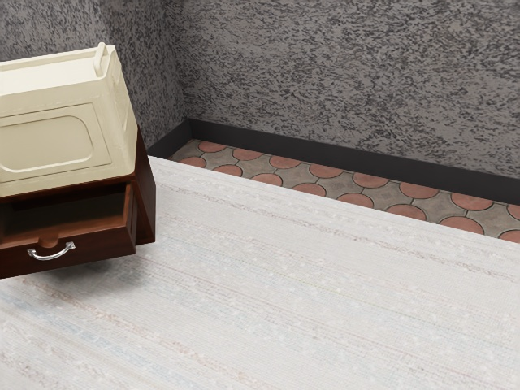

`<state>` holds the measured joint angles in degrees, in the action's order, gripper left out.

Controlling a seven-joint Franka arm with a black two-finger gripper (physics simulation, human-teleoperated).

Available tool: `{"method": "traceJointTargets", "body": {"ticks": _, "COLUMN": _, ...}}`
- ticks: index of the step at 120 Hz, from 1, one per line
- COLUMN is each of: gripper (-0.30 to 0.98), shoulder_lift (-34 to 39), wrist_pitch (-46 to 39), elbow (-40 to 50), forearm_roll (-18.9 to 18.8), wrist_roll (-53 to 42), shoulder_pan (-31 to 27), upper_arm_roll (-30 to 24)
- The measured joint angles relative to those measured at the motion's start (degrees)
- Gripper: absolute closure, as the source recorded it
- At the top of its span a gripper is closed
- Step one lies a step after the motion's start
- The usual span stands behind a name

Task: Push the drawer handle with one arm to close the drawer

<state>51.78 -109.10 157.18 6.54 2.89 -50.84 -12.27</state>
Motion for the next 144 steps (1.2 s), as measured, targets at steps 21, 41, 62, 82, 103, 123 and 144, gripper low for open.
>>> {"method": "traceJointTargets", "body": {"ticks": 21, "gripper": 0.43, "shoulder_lift": -2.82, "wrist_pitch": -3.38, "elbow": -0.35, "forearm_roll": 1.72, "wrist_roll": -2.56, "shoulder_pan": -0.10, "upper_arm_roll": -0.28}}
{"method": "traceJointTargets", "body": {"ticks": 41, "gripper": 0.45, "shoulder_lift": -2.86, "wrist_pitch": -4.52, "elbow": -0.28, "forearm_roll": 2.40, "wrist_roll": -4.40, "shoulder_pan": 0.03, "upper_arm_roll": -0.58}}
{"method": "traceJointTargets", "body": {"ticks": 62, "gripper": 0.51, "shoulder_lift": -2.89, "wrist_pitch": -4.94, "elbow": -0.09, "forearm_roll": 5.52, "wrist_roll": -4.83, "shoulder_pan": -0.57, "upper_arm_roll": -8.50}}
{"method": "traceJointTargets", "body": {"ticks": 82, "gripper": 0.59, "shoulder_lift": -5.88, "wrist_pitch": -5.31, "elbow": -1.80, "forearm_roll": 8.03, "wrist_roll": -3.22, "shoulder_pan": -1.42, "upper_arm_roll": -14.43}}
{"method": "traceJointTargets", "body": {"ticks": 103, "gripper": 0.66, "shoulder_lift": -11.13, "wrist_pitch": -6.64, "elbow": -4.28, "forearm_roll": 8.74, "wrist_roll": -0.98, "shoulder_pan": -4.12, "upper_arm_roll": -19.26}}
{"method": "traceJointTargets", "body": {"ticks": 123, "gripper": 0.73, "shoulder_lift": -13.91, "wrist_pitch": -7.66, "elbow": -6.54, "forearm_roll": 8.92, "wrist_roll": 0.96, "shoulder_pan": -5.87, "upper_arm_roll": -20.87}}
{"method": "traceJointTargets", "body": {"ticks": 144, "gripper": 0.77, "shoulder_lift": -16.71, "wrist_pitch": -9.50, "elbow": -7.22, "forearm_roll": 8.76, "wrist_roll": 2.54, "shoulder_pan": -6.20, "upper_arm_roll": -20.97}}
